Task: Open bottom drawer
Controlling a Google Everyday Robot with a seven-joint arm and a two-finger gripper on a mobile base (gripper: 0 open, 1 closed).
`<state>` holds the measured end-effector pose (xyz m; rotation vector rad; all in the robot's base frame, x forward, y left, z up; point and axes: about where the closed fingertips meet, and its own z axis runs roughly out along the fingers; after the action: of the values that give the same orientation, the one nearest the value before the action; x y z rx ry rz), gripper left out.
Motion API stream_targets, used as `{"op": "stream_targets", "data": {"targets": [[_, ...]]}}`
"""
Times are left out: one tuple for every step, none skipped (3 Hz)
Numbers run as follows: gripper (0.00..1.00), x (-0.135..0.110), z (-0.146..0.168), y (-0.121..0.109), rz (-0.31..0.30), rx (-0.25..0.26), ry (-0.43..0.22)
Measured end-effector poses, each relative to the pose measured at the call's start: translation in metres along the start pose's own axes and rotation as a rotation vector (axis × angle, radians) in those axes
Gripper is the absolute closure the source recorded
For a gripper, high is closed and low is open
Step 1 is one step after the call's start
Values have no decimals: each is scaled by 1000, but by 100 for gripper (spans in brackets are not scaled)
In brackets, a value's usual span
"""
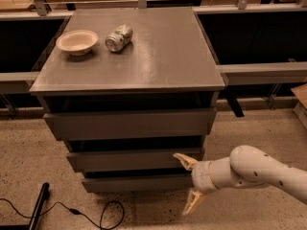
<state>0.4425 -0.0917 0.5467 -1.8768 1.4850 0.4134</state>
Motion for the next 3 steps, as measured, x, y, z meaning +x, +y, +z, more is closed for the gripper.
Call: {"op": "stream_targets", "data": {"targets": [[0,38,23,-2,13,-16,89],[0,93,49,4,33,-24,169],[0,142,76,19,75,-42,201]]}}
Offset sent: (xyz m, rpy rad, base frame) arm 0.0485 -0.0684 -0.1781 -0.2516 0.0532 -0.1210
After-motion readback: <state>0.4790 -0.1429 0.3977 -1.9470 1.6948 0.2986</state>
